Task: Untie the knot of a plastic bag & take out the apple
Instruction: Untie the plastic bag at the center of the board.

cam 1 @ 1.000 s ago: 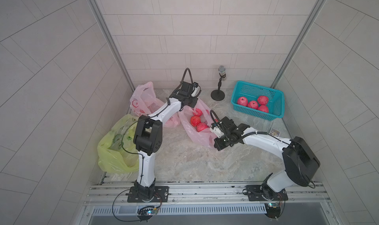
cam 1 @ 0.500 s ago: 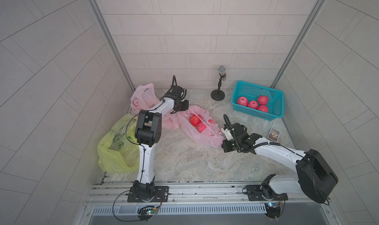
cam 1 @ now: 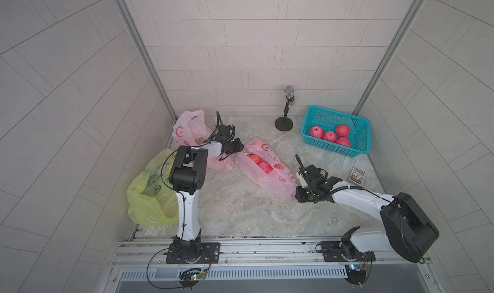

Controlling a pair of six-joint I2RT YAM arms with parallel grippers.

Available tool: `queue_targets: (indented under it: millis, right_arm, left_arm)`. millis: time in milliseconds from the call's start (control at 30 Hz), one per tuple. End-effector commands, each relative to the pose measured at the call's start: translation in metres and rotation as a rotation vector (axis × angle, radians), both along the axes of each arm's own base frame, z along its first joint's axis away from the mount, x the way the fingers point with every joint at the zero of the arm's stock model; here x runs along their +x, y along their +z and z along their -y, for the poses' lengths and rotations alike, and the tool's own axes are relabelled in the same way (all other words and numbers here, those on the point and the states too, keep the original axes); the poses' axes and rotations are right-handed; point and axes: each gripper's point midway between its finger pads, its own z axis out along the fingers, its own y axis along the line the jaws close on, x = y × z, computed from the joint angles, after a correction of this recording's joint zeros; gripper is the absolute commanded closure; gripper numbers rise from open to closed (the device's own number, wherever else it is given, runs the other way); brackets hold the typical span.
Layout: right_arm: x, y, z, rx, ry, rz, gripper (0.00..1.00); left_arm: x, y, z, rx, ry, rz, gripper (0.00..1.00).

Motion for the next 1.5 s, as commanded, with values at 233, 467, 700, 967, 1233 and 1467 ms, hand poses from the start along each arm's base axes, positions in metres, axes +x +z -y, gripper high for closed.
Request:
queue_targets:
  millis: [233, 467, 700, 967, 1233, 1467]
  right_arm:
    - [0.004, 0.059, -0.008, 0.013, 0.059, 0.057, 0.38]
    - [0.002, 0.098, -0.005, -0.006, 0.09, 0.103, 0.27]
    - [0.007, 0.135, 0.01, -0.07, 0.072, 0.184, 0.18]
    - [0.037, 0.19, -0.014, -0.005, 0.132, 0.341, 0.36]
    - [0.081, 0.188, -0.113, 0.228, 0.313, 0.317, 0.75]
    - [0.123, 0.159, -0.169, 0.299, 0.361, 0.257, 0.72]
  left_arm:
    - [-0.021, 0.083, 0.003, -0.087, -0.017, 0.252, 0.47]
    - [-0.049, 0.126, 0.012, -0.125, -0.072, 0.334, 0.41]
    - [-0.091, 0.144, 0.016, -0.061, -0.145, 0.37, 0.4]
    - [-0.147, 0.149, 0.053, 0.08, -0.374, 0.363, 0.47]
    - [-0.185, 0.091, 0.079, 0.107, -0.44, 0.206, 0.58]
    - [-0.198, 0.032, 0.058, 0.191, -0.356, 0.033, 0.7]
